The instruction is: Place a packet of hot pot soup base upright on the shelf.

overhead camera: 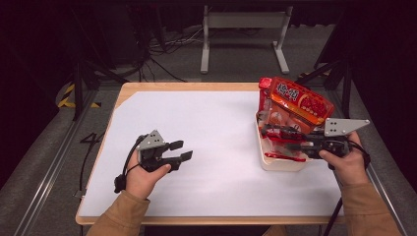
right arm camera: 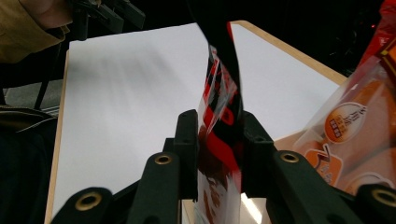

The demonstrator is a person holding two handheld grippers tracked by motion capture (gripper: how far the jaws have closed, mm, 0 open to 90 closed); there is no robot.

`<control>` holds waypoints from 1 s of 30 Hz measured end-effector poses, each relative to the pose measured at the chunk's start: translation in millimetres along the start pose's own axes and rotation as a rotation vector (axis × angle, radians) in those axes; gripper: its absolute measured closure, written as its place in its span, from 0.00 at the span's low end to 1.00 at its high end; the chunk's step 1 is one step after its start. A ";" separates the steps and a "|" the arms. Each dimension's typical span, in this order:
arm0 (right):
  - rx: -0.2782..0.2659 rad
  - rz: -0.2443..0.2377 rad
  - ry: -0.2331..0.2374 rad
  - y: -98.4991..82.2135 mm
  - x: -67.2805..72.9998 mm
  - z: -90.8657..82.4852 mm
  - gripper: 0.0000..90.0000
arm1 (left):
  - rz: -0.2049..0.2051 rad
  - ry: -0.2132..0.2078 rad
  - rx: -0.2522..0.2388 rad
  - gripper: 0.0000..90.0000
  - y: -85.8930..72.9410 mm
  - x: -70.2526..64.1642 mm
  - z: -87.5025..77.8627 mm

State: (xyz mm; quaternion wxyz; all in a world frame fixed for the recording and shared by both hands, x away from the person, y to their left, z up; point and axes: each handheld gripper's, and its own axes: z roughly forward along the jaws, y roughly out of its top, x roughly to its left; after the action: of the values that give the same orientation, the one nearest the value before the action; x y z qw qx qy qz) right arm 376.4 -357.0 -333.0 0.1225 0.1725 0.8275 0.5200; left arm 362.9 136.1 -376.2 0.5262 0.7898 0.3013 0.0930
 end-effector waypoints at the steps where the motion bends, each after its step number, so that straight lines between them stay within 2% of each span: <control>1: 0.004 0.001 0.007 -0.2 -0.9 2.5 0.81 | 0.001 0.001 -0.001 0.52 0.1 0.2 -0.4; 5: 0.011 0.016 0.033 -2.5 -2.9 7.1 0.81 | -0.011 0.000 -0.002 0.52 -0.5 0.0 -1.5; 10: 0.033 0.040 0.045 -9.8 -6.1 4.1 0.81 | -0.004 0.000 -0.007 0.52 -0.3 0.7 -2.1; 12: 0.057 0.051 0.043 -14.9 -7.4 3.4 0.81 | -0.005 0.000 -0.009 0.52 -0.2 0.6 -2.2; 19: 0.051 0.088 0.030 -28.8 -7.7 -4.4 0.81 | -0.008 0.001 0.000 0.52 -0.5 0.4 -1.0; 25: 0.095 0.087 -0.010 -36.6 -5.2 -6.8 0.79 | -0.009 0.001 0.000 0.52 -0.6 0.7 -1.1; 30: 0.109 0.110 -0.012 -41.2 -4.2 -6.4 0.76 | -0.014 0.001 -0.001 0.52 -0.7 0.2 -1.2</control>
State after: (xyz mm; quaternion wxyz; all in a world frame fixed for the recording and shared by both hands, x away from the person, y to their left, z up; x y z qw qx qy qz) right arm 371.3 -380.5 -367.4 0.0890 0.2274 0.8431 0.4791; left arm 362.2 137.3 -376.4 0.5273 0.7872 0.3070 0.0898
